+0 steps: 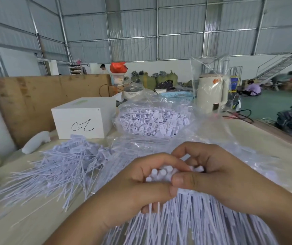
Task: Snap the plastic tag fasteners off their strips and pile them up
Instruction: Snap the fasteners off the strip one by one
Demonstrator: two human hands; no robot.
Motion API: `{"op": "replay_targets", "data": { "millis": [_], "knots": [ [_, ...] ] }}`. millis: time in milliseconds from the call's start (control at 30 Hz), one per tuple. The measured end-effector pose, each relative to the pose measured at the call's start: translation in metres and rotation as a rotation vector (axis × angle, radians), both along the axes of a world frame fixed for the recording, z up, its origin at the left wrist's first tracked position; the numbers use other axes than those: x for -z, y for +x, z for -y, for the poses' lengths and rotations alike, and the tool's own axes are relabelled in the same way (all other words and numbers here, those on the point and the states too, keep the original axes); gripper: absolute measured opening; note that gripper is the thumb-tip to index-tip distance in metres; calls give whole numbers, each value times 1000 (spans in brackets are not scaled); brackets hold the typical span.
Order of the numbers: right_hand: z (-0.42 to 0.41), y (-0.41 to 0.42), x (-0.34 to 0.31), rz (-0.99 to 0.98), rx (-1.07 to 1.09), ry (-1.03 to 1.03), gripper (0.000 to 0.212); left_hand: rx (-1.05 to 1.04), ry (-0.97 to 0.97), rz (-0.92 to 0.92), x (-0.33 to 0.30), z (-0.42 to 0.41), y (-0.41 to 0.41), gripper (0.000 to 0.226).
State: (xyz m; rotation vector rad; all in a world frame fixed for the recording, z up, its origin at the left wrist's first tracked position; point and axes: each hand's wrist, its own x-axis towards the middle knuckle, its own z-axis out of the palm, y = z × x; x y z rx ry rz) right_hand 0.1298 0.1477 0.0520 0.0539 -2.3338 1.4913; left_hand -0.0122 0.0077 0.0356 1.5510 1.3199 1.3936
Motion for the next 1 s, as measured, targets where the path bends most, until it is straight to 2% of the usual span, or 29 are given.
{"op": "replay_targets", "data": {
  "millis": [100,267,367,500,567,633,700,767,867,933,1000],
  "knots": [
    [-6,2,-1,48,47,14,35,-109,72,-24,-4,3,-2,8],
    [-11,5,-3,120,93,122,38,-336,211,97,-5,1,-5,21],
    [-3,0,-1,-22,267,154,38,-441,275,170,-4,-5,2,25],
    [16,-9,3,-181,473,186,34,-595,325,196,-5,-10,13,19],
    [24,-12,5,-230,541,232,40,-673,361,165,-6,-9,20,22],
    [24,-11,4,-304,634,183,46,-786,379,138,-5,-7,19,31],
    [17,-6,-4,-339,723,205,55,-856,341,172,-5,-6,8,33],
    [9,1,-8,-288,627,210,57,-775,265,235,-6,-4,-4,35],
    [9,6,-9,-48,239,193,35,-493,195,232,-4,-3,-5,28],
    [8,7,-8,44,155,236,26,-306,161,176,-1,-3,0,19],
    [5,8,-9,64,114,185,32,-167,140,186,-1,-2,4,12]
  ]
}}
